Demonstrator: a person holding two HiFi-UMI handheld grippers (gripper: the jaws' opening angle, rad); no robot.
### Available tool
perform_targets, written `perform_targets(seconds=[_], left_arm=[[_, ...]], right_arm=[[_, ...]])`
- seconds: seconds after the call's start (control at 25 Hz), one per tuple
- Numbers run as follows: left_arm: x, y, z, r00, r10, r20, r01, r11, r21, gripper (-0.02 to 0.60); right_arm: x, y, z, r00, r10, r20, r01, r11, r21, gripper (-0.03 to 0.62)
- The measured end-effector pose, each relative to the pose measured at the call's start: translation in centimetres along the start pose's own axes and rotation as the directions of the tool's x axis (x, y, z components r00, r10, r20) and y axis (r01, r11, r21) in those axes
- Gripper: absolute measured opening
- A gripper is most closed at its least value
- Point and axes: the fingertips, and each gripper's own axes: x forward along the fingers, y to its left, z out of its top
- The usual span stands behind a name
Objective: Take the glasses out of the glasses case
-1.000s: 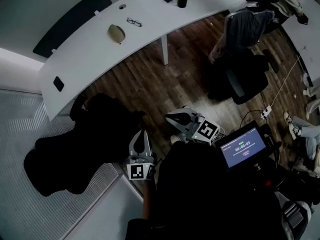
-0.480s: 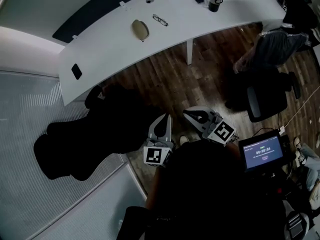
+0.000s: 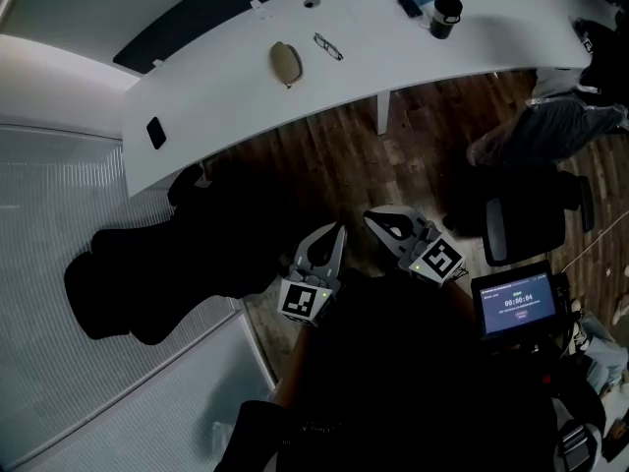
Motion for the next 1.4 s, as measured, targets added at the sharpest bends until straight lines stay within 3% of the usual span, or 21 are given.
perform_targets(seconds=[0.2, 0.4, 0.6, 0.8, 1.0, 1.24, 1.4], left_arm=[[0.1, -0.8, 0.4, 1.000, -0.007, 0.008, 0.007, 0.999, -0.039, 0.006], [0.7, 0.1, 0.1, 0.998, -0.069, -0.005, 0.068, 0.996, -0.056, 0.006], [2.6, 1.1, 2.8, 0.989, -0.142, -0.040, 0.138, 0.986, -0.091, 0.006], [2.8, 4.4, 3.6, 0.975, -0.221, -0.011, 0.220, 0.974, -0.050, 0.006], [0.6, 9.6, 3.9, 0.981, -0.190, 0.043, 0.192, 0.981, -0.039, 0.006], [-2.3, 14.9, 3.7, 0.983, -0.168, 0.072, 0.170, 0.985, -0.028, 0.006], [-4.3, 17.9, 4.7, 0.991, -0.100, 0.092, 0.103, 0.994, -0.031, 0.006]], right_arm=[[-0.1, 0.2, -0.1, 1.000, -0.003, 0.011, 0.003, 1.000, 0.022, 0.009], [-0.3, -1.2, -0.5, 0.998, -0.057, -0.009, 0.057, 0.997, 0.053, 0.009], [0.9, -3.4, 1.2, 0.992, -0.128, -0.007, 0.128, 0.991, 0.043, 0.009], [4.8, -2.6, 2.5, 0.995, -0.100, 0.014, 0.099, 0.995, 0.028, 0.008], [8.9, -2.1, 2.4, 0.996, -0.089, 0.030, 0.089, 0.996, 0.019, 0.008], [13.7, 0.1, 1.4, 0.997, -0.044, -0.057, 0.042, 0.999, -0.023, 0.008], [15.9, 1.4, 1.1, 0.996, -0.015, -0.085, 0.012, 1.000, -0.029, 0.008]])
